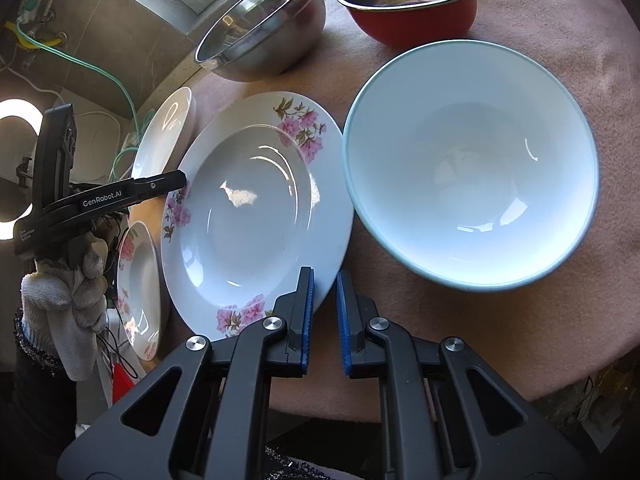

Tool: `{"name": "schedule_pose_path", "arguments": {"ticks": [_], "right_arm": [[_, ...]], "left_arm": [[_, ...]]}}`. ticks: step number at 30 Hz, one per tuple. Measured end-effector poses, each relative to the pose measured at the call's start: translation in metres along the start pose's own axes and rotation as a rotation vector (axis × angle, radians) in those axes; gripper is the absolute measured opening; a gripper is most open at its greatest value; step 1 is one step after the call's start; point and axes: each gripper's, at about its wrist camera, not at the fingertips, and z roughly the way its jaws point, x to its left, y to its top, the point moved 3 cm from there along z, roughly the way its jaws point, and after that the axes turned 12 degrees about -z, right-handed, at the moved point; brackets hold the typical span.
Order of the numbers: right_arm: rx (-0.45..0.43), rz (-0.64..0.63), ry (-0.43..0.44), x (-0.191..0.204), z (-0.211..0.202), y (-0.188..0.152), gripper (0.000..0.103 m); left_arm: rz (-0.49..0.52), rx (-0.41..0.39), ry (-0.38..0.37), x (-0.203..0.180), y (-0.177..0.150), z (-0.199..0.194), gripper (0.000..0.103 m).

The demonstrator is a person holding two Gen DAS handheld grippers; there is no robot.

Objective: Organize plates and bowls

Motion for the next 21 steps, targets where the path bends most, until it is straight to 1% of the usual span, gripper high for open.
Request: {"name": "schedule_pose_path", "arguments": {"ticks": [5,14,21], "right_arm": [[0.012,-0.013,-0.007,-0.002,-0.003,-0.005,0.012],[0.036,-0.032,-0.008,-0.004,-0.009,-0.018,0.012],[0.047,-0.039,-0.009,-0.006,-0.012,-0.025,0.012]], "left_arm": [[-0.009,-0.005,0.005,-0.002,-0.011,-0.003,0.018],[-0.024,0.008,-0.004,-0.001,-0.027,-0.007,0.018],[-0.018,0.012,0.001,-0.008,-0.038,-0.008,0.018]]}}
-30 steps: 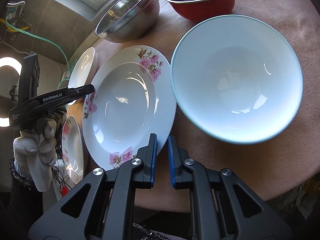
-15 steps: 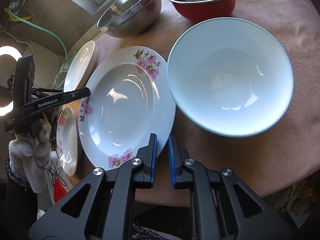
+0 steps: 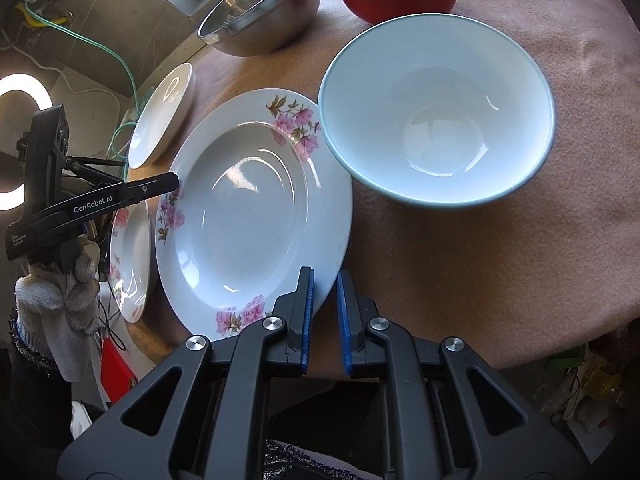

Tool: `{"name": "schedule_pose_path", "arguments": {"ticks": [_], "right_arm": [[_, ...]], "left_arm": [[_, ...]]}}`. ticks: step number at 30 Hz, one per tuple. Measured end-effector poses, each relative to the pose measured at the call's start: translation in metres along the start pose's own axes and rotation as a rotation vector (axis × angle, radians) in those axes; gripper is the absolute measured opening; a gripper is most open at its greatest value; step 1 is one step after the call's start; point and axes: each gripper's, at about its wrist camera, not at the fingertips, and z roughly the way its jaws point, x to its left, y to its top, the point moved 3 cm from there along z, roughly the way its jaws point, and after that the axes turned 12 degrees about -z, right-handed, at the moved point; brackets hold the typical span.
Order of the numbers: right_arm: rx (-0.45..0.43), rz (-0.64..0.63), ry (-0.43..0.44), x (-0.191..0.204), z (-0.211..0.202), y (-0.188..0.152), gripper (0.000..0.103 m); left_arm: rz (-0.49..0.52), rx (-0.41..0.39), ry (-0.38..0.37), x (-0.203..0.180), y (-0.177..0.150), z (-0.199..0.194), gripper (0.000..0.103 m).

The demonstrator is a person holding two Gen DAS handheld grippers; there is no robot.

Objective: Organize plates and bowls

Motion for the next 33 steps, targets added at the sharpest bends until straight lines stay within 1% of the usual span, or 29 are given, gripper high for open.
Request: {"name": "schedule_pose_path", "arguments": {"ticks": [5,17,23,26,31,33], "right_arm": [[0.006,-0.010,-0.004,0.003,0.001,-0.003,0.012],[0.017,-0.018,-0.010,0.007,0.004,-0.005,0.012],[0.025,-0.018,0.002,0.005,0.004,-0.005,0.012],[0.013,-0.030,-0.021,0.005,-0.001,-0.004,0.012],[0.003,-0.033,-0.027,0.004,-0.009,-0.003,0.012],[0.006,-0.035,-0.032,0.004,-0.011,-0.003,0.013]], "left_arm": [[-0.012,0.000,-0.003,-0.002,-0.005,0.000,0.018],[0.000,0.000,-0.001,-0.008,-0.012,0.000,0.019],[-0.028,0.004,-0.022,-0.003,-0.011,-0.001,0.018],[-0.050,0.003,-0.039,0.000,-0.012,-0.002,0.018],[-0.053,-0.029,-0.060,0.001,-0.012,-0.015,0.018],[-0.047,-0.053,-0.052,0.001,-0.010,-0.022,0.020]]}}
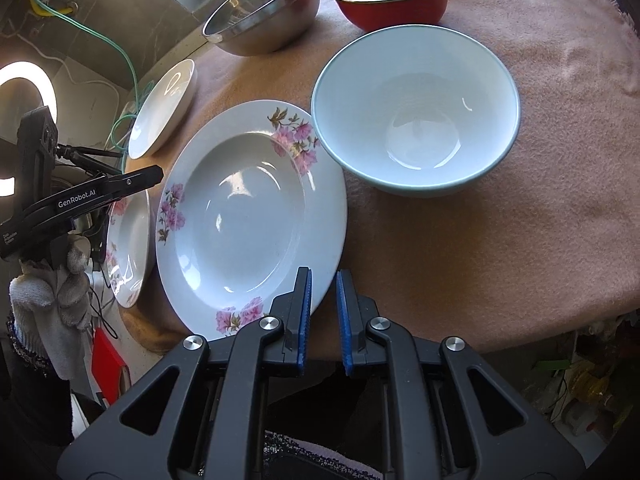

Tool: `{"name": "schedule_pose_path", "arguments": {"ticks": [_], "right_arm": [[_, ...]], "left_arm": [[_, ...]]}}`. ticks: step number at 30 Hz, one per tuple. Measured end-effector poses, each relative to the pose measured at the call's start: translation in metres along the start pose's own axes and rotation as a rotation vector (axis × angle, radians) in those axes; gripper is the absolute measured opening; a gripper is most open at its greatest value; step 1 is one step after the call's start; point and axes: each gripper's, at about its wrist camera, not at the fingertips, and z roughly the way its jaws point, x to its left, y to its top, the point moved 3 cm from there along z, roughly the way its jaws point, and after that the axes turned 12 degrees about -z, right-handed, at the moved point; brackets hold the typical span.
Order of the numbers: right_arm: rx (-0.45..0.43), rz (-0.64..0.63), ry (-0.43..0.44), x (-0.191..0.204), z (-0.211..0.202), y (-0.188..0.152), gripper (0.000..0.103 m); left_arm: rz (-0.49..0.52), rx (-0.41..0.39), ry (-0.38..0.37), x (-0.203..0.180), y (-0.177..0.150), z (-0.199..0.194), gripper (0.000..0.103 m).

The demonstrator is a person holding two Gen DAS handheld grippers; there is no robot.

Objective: Organize plates and bowls

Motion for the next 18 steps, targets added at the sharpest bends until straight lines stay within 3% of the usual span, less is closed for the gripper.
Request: {"name": "schedule_pose_path", "arguments": {"ticks": [7,9,10,11,15,18], "right_arm": [[-0.042,-0.075,-0.015,0.020,-0.016,0.013,0.016],[-0.071,-0.115,-0.012,0.030,-0.021,0.020,0.035],[-0.088,-0.135,-0.014,0.035,-0.024,0.024,0.052],[-0.107,-0.153,-0.016,0.041,-0.026,0.027,0.060],[-0.112,-0.223,0.021,0.060,-0.026,0.043,0.061],[-0.105,-0.246,0.062,0.074,-0.021,0.052,0.070]], "left_arm": [[-0.049,-0.065,-0.024,0.009,0.006,-0.024,0.020],[-0.076,-0.085,-0.037,0.012,0.005,-0.033,0.026],[-0.091,-0.098,-0.043,0.016,0.004,-0.038,0.029],[-0.101,-0.108,-0.043,0.019,0.002,-0.042,0.029],[-0.158,-0.149,-0.038,0.036,-0.009,-0.058,0.029],[-0.230,-0.181,-0.043,0.055,-0.019,-0.070,0.029]]}}
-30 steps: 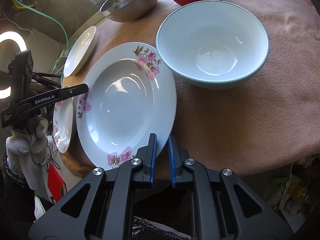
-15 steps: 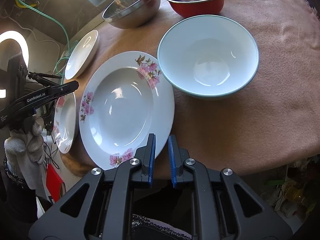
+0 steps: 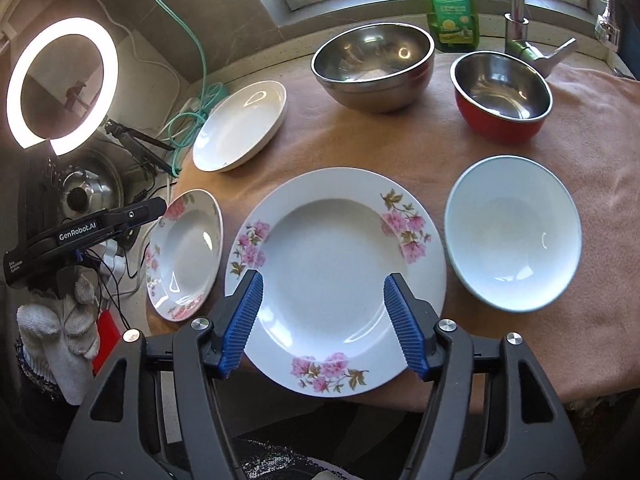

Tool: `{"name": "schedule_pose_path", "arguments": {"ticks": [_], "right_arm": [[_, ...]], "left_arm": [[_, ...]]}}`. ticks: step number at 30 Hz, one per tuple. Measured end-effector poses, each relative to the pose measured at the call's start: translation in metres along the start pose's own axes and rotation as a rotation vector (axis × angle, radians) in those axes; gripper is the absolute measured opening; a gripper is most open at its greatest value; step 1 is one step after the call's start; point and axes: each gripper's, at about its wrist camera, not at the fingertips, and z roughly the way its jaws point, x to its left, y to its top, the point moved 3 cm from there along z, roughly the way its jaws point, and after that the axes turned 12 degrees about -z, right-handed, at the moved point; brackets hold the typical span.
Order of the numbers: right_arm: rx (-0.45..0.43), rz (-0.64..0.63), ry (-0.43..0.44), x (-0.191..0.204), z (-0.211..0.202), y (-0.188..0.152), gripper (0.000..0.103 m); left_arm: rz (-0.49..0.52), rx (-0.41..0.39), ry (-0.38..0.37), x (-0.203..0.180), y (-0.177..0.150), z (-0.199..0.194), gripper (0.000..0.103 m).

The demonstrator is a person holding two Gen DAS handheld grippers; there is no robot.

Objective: Organize plates and bowls
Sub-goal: 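Close the right gripper on the rose-pattern plate rim and lift it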

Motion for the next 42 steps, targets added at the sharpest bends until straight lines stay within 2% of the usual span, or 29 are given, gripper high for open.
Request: {"name": "schedule_pose_path", "arguments": {"ticks": [5,13,17,19,21,23,28,30,33,37,39,41,42], "right_arm": [[0.024,-0.081,0.034,0.025,0.020,0.018,0.070],[0.062,-0.179,0.092,0.060,0.053,0.042,0.070],[0.084,-0.200,0.102,0.070,0.069,0.057,0.059],[0.083,-0.226,0.101,0.075,0.076,0.063,0.059],[0.104,-0.239,0.105,0.080,0.086,0.066,0.056],[0.134,-0.252,0.120,0.085,0.097,0.068,0.042],[0.178,-0.266,0.120,0.090,0.118,0.069,0.033],[0.191,-0.262,0.128,0.091,0.125,0.072,0.032],[0.201,-0.273,0.121,0.094,0.133,0.075,0.030],[0.231,-0.278,0.125,0.096,0.143,0.073,0.028],[0.244,-0.282,0.124,0.096,0.147,0.071,0.027],[0.262,-0.274,0.138,0.097,0.152,0.069,0.018],[0.269,-0.273,0.143,0.097,0.155,0.068,0.018]], "left_arm": [[-0.098,-0.031,0.008,0.036,-0.012,-0.019,0.034],[-0.252,-0.080,0.056,0.088,-0.035,-0.036,0.034],[-0.318,-0.108,0.104,0.112,-0.044,-0.039,0.034],[-0.330,-0.111,0.120,0.119,-0.045,-0.040,0.034],[-0.341,-0.115,0.123,0.126,-0.047,-0.040,0.034],[-0.379,-0.102,0.113,0.136,-0.048,-0.036,0.034],[-0.409,-0.095,0.085,0.143,-0.053,-0.029,0.031],[-0.426,-0.083,0.070,0.145,-0.055,-0.024,0.031],[-0.425,-0.078,0.075,0.146,-0.056,-0.020,0.023],[-0.435,-0.063,0.075,0.151,-0.056,-0.016,0.022],[-0.429,-0.049,0.076,0.152,-0.056,-0.012,0.017],[-0.421,-0.032,0.070,0.152,-0.056,-0.009,0.017],[-0.421,-0.028,0.067,0.153,-0.056,-0.007,0.015]]}}
